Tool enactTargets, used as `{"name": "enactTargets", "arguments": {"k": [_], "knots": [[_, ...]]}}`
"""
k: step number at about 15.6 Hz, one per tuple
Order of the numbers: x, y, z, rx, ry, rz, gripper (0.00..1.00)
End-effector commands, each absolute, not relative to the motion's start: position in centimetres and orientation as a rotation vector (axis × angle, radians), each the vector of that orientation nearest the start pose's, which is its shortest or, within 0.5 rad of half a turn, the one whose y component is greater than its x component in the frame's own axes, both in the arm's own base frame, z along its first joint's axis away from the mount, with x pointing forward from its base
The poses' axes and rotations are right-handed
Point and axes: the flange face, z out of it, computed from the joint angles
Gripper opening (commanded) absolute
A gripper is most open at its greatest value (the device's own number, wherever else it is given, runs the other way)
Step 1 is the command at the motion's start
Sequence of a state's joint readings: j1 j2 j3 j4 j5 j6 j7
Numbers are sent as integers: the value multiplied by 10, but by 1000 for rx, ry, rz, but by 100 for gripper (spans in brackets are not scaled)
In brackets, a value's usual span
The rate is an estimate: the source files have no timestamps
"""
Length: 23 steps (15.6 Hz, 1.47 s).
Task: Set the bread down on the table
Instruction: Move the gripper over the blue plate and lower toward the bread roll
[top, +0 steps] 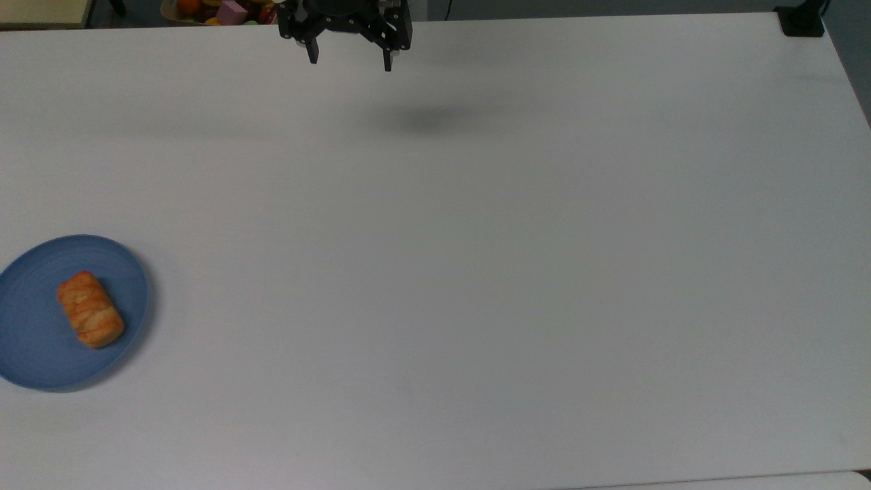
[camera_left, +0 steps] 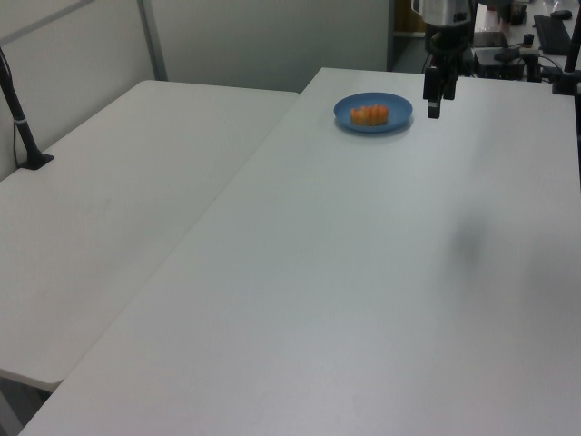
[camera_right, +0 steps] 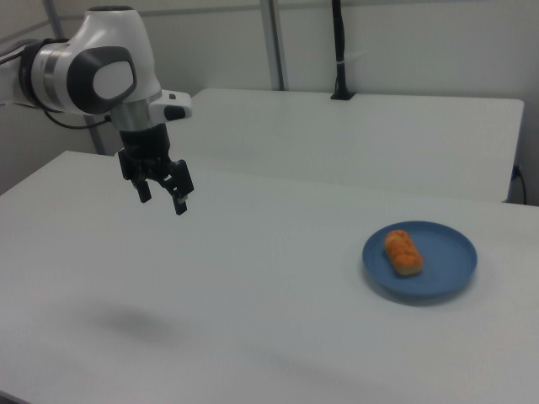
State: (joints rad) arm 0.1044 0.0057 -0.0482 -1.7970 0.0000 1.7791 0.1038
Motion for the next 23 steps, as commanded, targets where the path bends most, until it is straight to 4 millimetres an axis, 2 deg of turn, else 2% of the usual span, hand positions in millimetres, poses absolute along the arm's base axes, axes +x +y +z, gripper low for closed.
{"name": "enactTargets", "arguments": {"k": [1, 6, 9, 11, 12, 15, 16, 18, 19, 20, 23], "knots": [[558, 19, 548, -3155, 120, 66, 100], [574, 14, 547, -3161, 89, 88, 100], [589, -7, 550, -3155, -164, 72, 100], [611, -41, 551, -3148, -278, 42, 100], [624, -54, 544, -3152, -327, 39, 100], [664, -104, 512, -3190, -387, 36, 100], [681, -131, 502, -3210, -419, -48, 100], [695, -170, 481, -3218, -397, -194, 100], [704, -182, 465, -3229, -389, -252, 100], [713, -194, 461, -3250, -381, -329, 100], [738, -223, 433, -3280, -414, -414, 100]]}}
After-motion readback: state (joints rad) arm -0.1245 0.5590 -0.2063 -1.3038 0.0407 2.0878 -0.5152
